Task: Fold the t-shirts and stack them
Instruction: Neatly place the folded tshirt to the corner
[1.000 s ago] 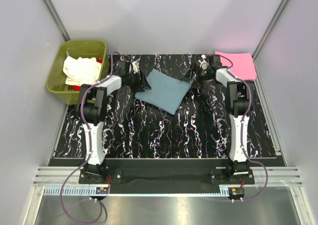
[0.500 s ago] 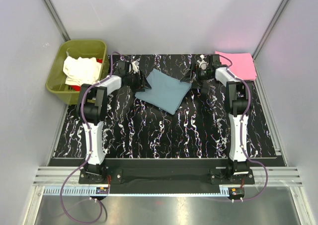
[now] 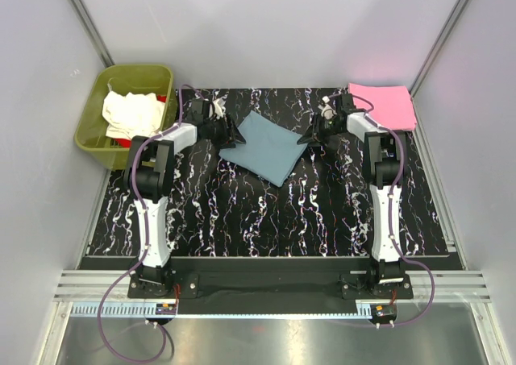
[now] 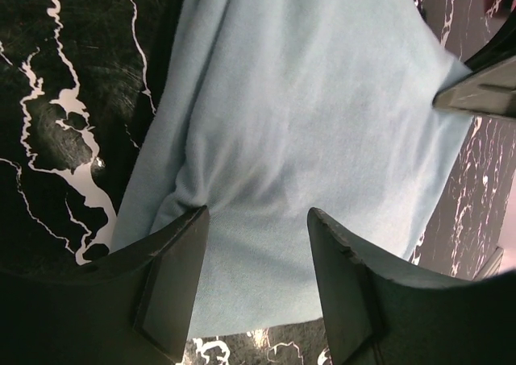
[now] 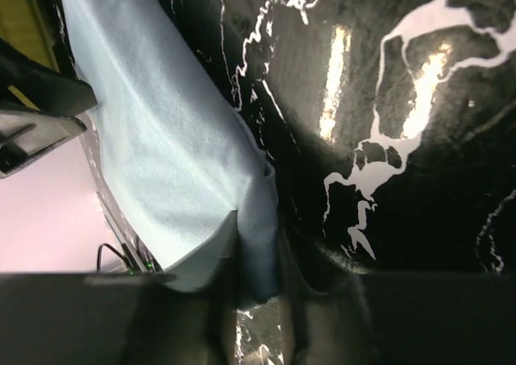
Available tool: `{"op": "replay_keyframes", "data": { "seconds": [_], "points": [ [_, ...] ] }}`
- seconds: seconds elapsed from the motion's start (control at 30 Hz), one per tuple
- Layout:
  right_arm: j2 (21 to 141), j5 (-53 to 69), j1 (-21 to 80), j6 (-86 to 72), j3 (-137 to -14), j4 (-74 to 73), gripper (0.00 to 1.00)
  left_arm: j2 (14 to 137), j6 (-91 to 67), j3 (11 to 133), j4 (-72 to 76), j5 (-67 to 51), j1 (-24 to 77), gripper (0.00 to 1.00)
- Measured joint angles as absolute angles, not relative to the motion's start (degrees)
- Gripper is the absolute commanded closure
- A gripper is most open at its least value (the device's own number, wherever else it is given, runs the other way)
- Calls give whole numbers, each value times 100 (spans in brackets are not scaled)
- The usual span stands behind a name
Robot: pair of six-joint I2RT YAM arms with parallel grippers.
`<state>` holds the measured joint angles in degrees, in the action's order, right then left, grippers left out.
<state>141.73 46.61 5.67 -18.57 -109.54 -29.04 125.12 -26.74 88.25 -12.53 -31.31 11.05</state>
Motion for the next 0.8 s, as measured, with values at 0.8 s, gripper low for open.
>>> {"op": "replay_keyframes", "data": {
  "seconds": [0.8],
  "points": [
    [12866, 1806, 698, 14, -11104, -4296, 100, 9139, -2692, 7544, -2449, -2768, 1564, 38]
  ]
}}
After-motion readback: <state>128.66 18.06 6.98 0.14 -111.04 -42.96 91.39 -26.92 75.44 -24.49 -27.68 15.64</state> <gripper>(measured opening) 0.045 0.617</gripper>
